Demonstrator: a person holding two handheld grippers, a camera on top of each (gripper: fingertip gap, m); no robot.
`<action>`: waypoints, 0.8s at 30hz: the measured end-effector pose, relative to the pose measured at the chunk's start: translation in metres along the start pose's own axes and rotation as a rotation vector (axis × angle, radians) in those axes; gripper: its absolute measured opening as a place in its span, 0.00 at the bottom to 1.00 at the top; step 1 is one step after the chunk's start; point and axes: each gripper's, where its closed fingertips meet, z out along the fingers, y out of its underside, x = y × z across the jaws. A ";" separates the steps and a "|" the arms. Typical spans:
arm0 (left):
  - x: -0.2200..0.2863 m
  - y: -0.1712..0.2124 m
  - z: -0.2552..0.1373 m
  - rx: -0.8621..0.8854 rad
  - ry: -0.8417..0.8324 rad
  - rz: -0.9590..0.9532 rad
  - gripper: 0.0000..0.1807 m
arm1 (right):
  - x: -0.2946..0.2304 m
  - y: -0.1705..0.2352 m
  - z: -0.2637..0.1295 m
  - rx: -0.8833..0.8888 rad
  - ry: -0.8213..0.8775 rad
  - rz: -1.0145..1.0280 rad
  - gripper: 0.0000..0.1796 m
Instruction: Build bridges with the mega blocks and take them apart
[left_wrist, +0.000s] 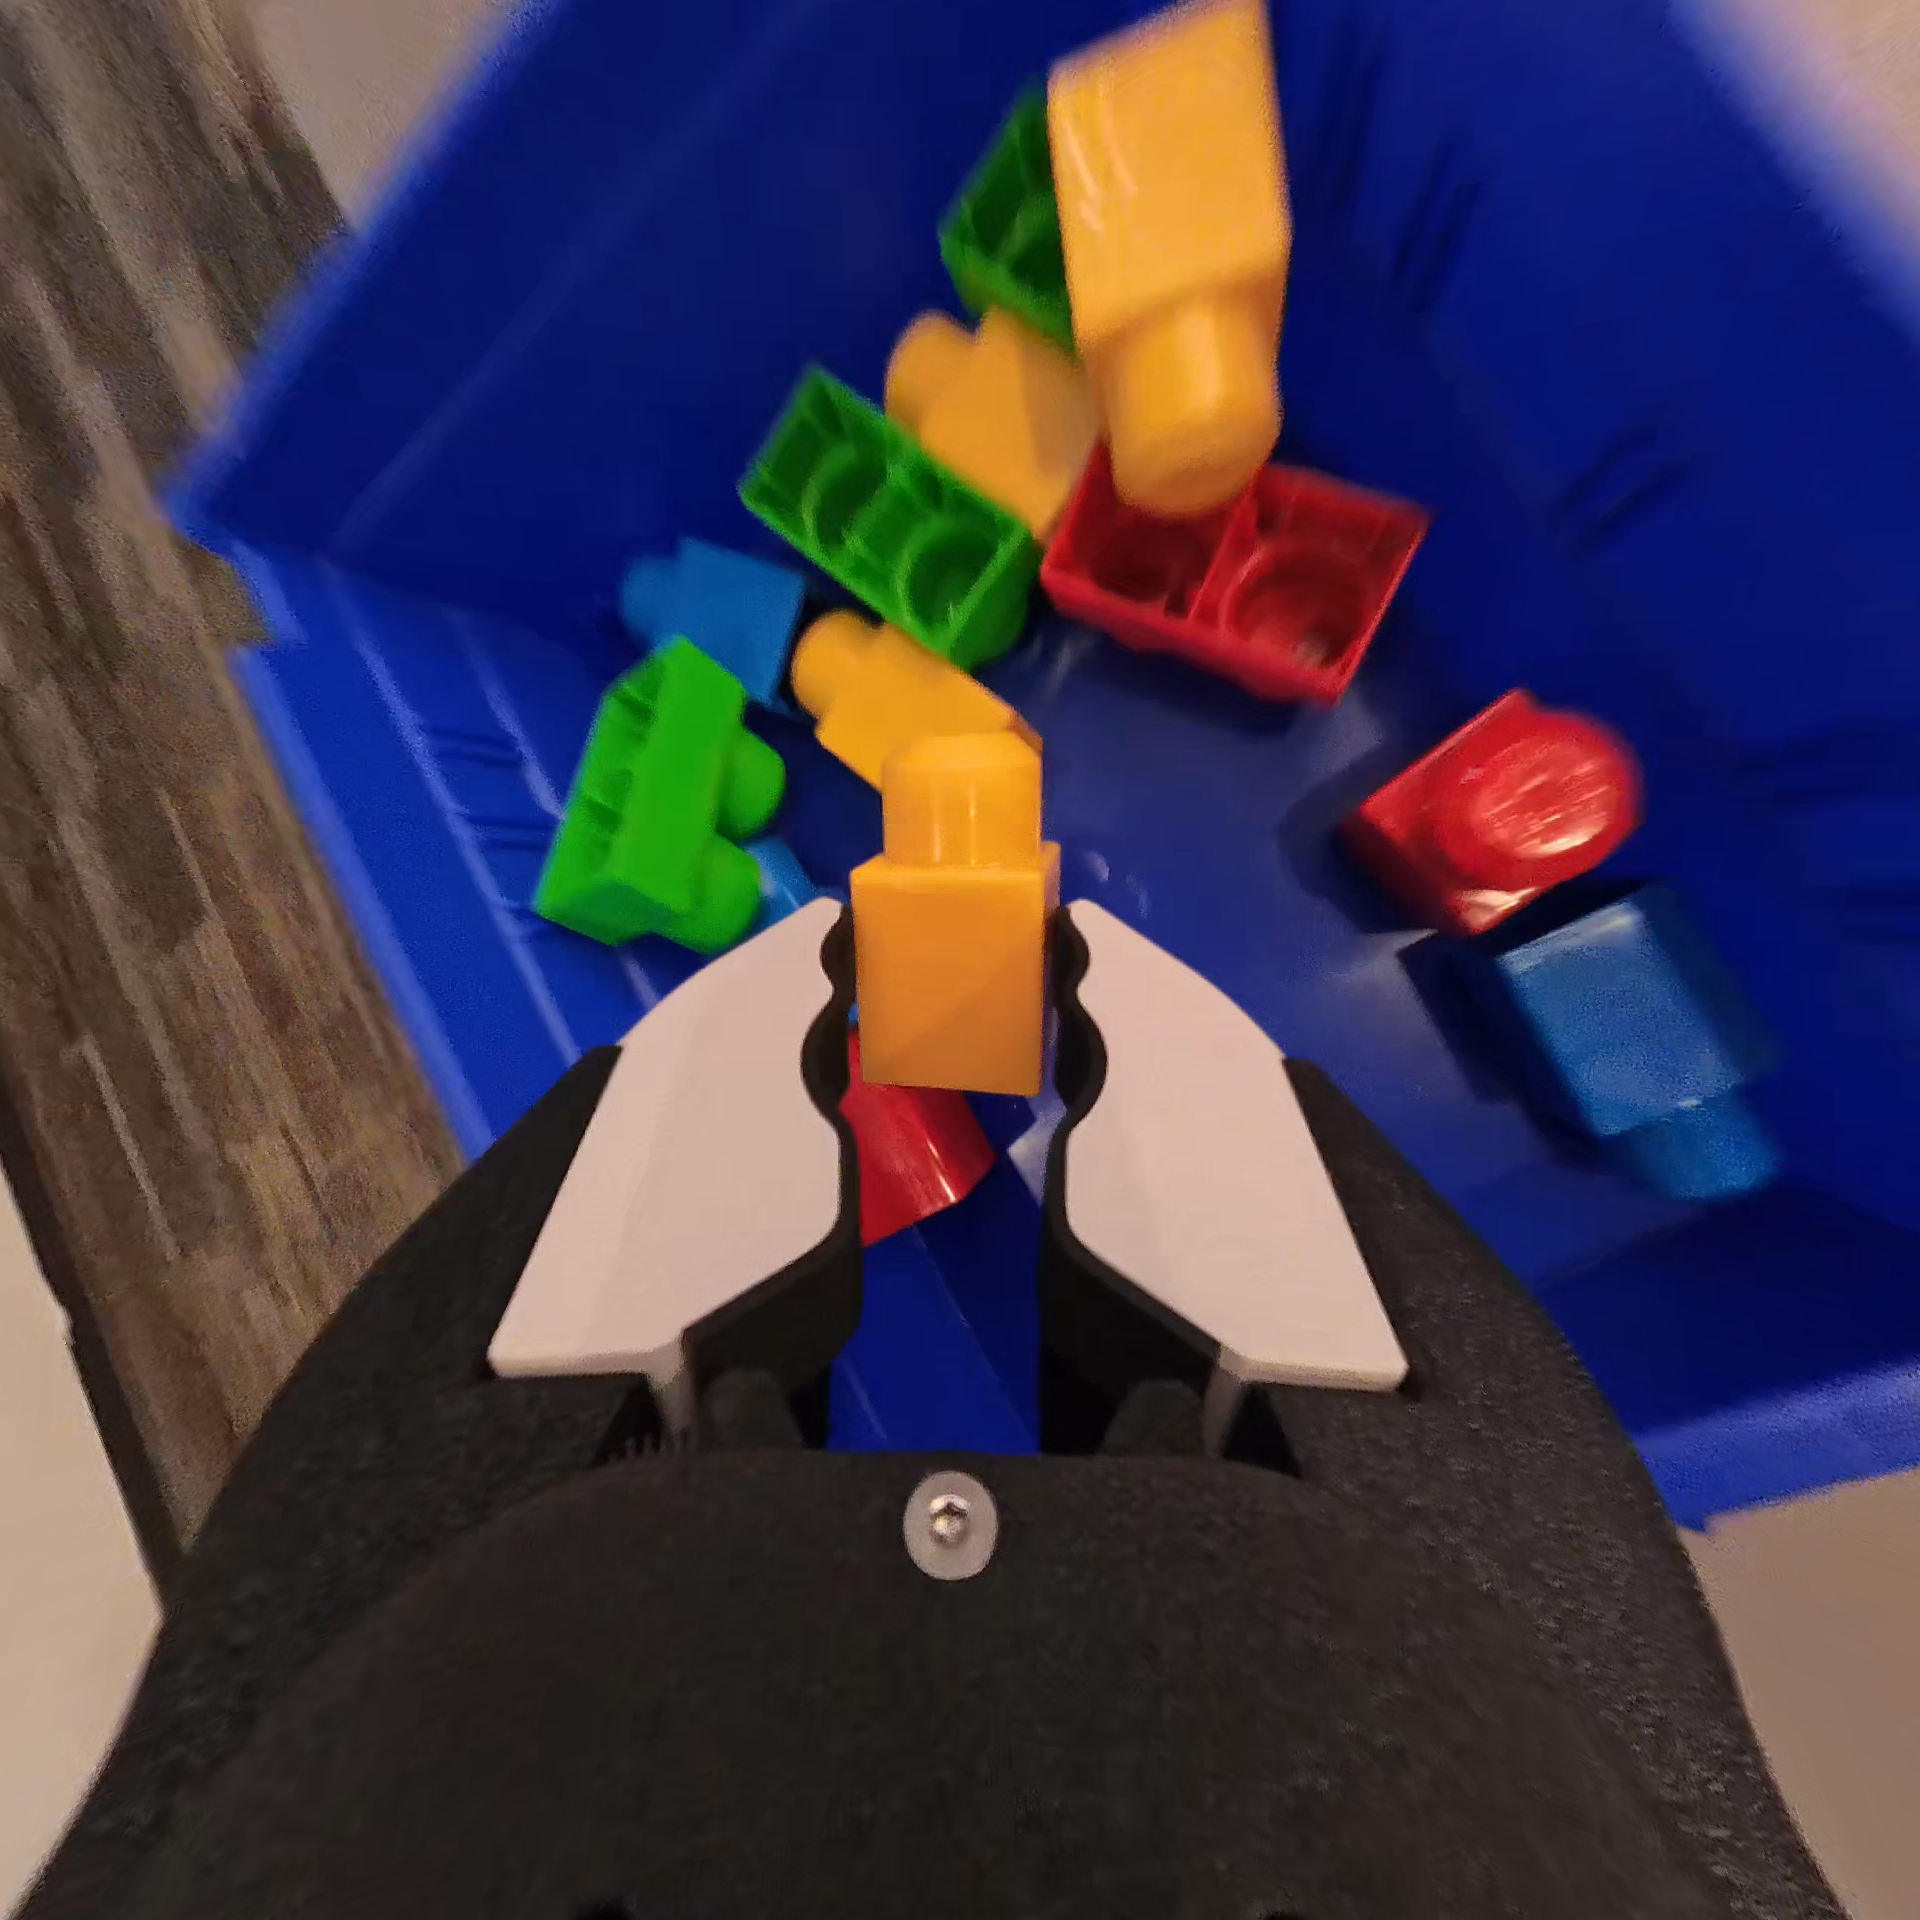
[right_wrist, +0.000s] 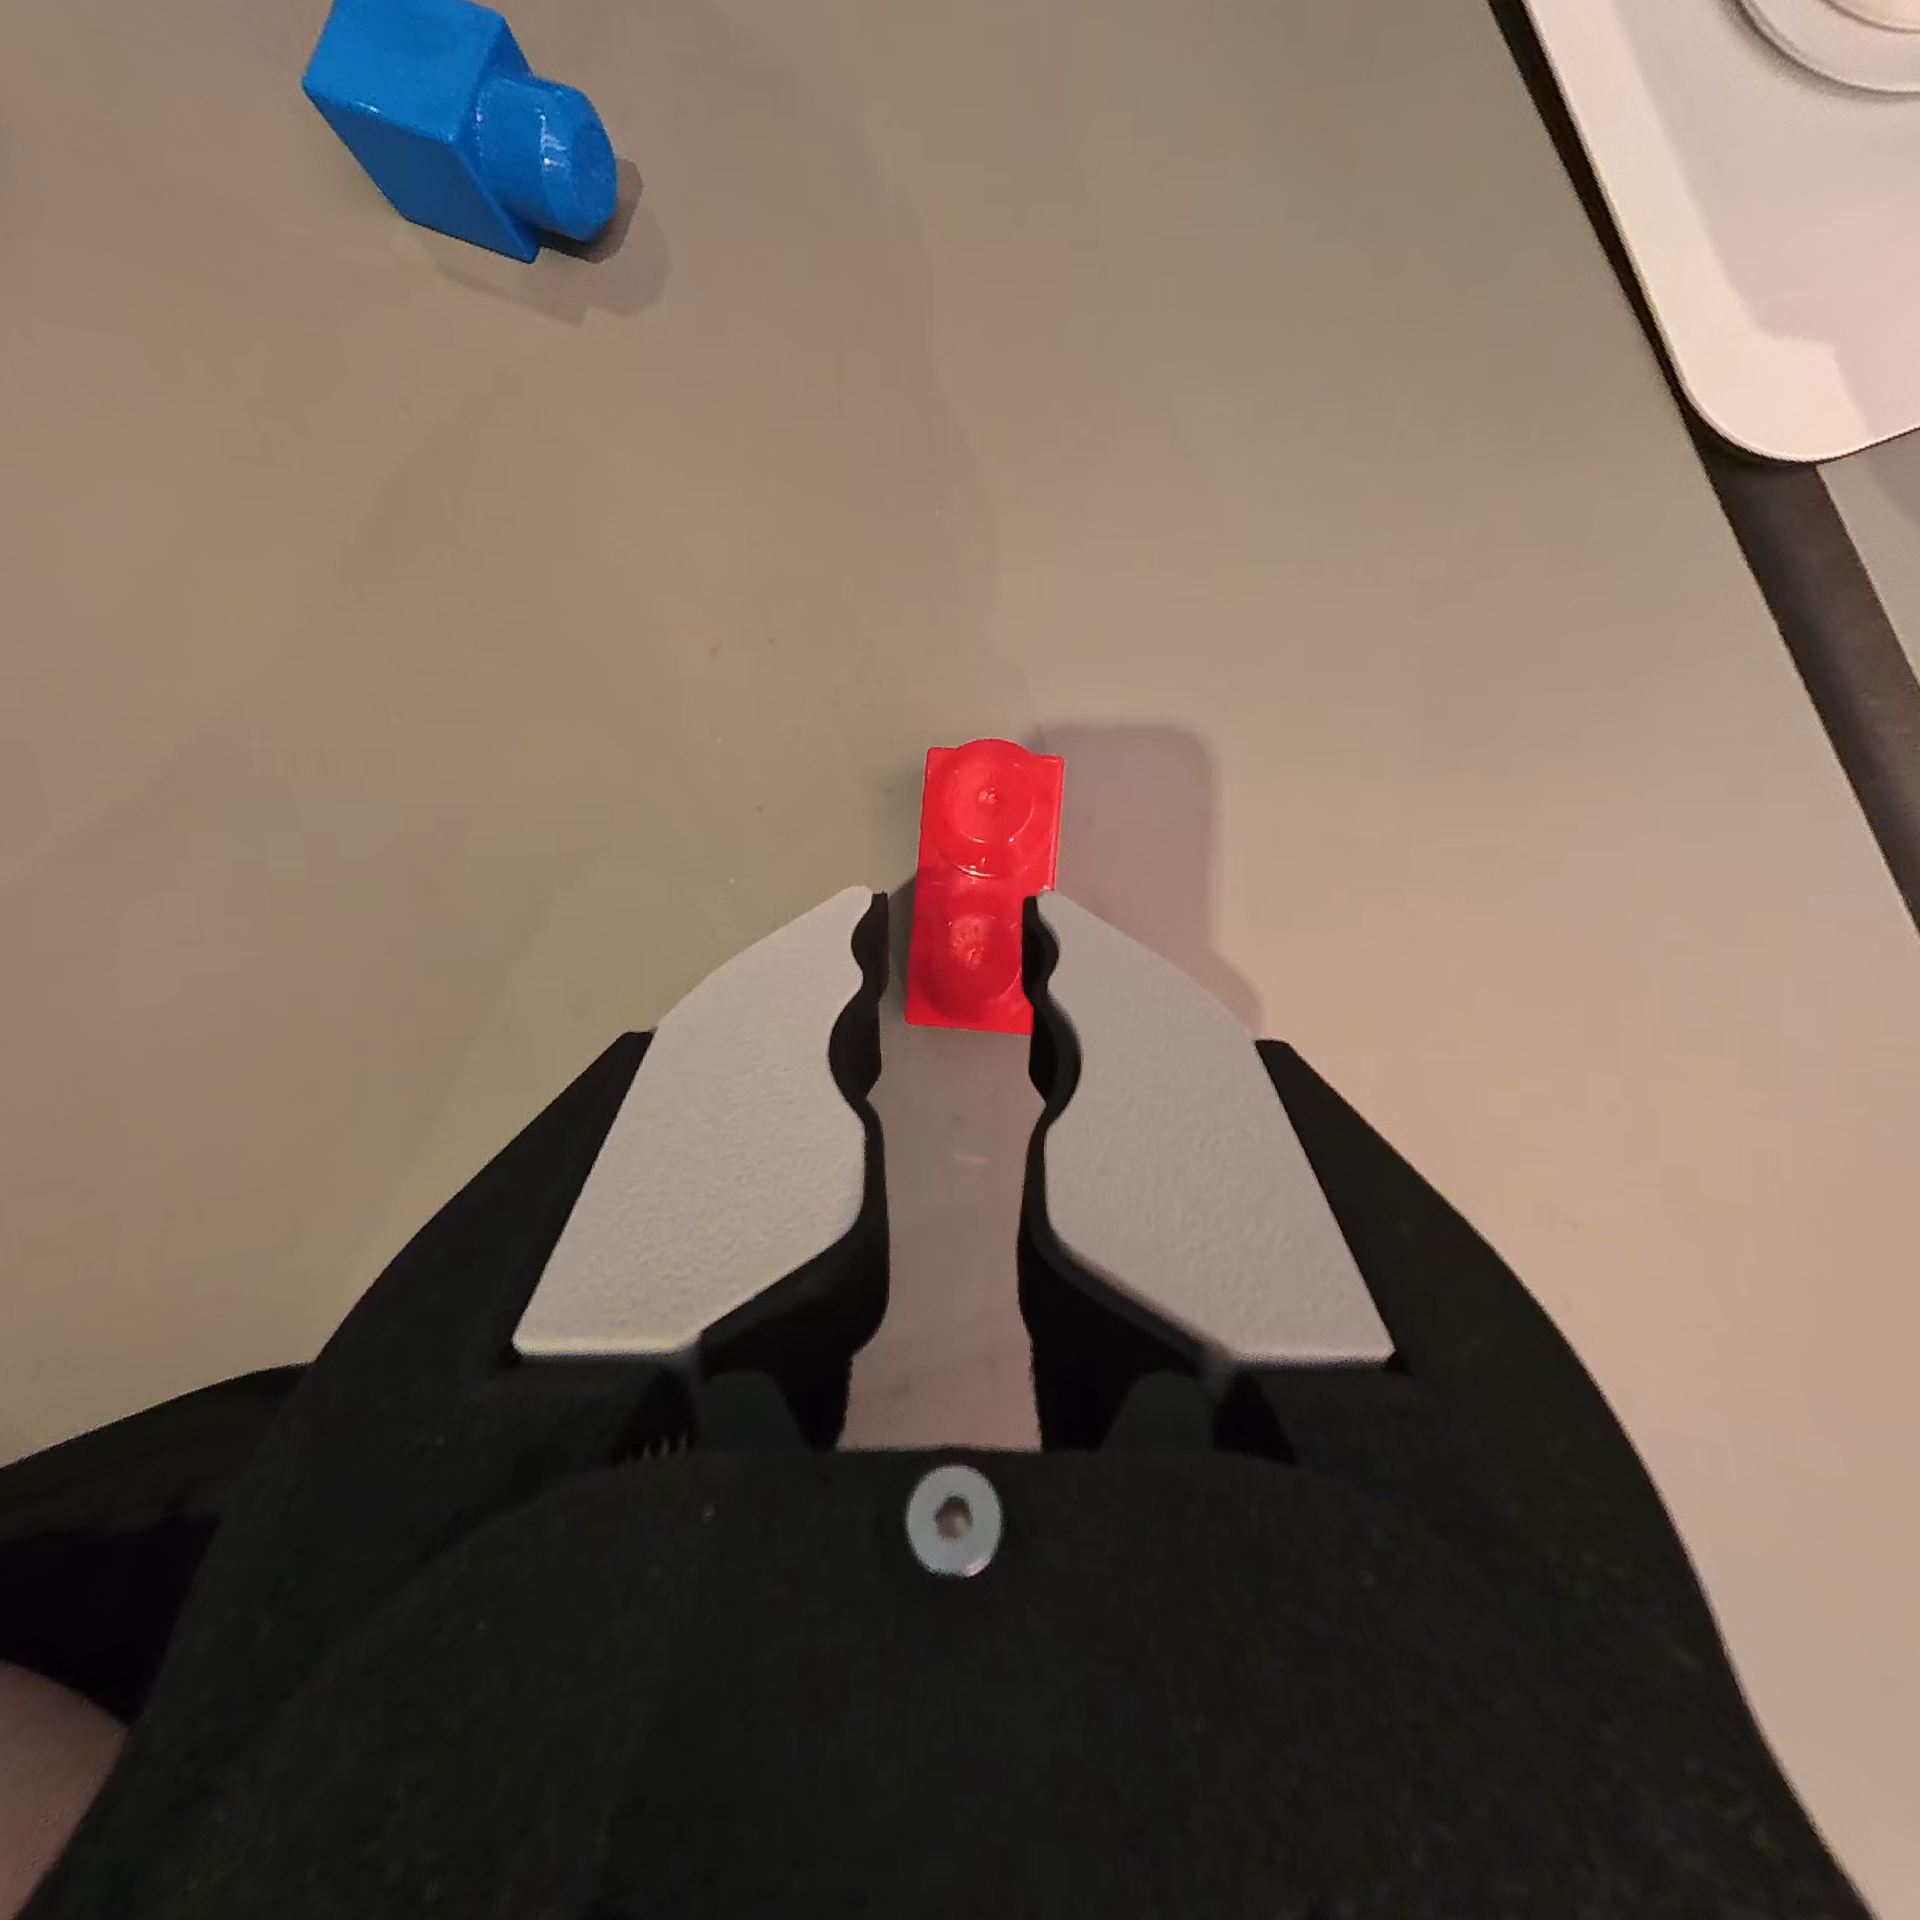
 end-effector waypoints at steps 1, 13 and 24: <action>-0.001 -0.014 -0.015 0.044 -0.020 0.006 0.20 | 0.000 0.000 0.000 0.001 0.000 0.000 0.13; 0.246 -0.183 -0.026 0.228 0.250 0.241 0.20 | -0.013 -0.009 0.005 -0.035 -0.010 -0.058 0.13; 0.287 -0.189 0.034 0.086 0.464 0.071 0.20 | -0.017 -0.016 -0.010 0.014 -0.010 -0.079 0.13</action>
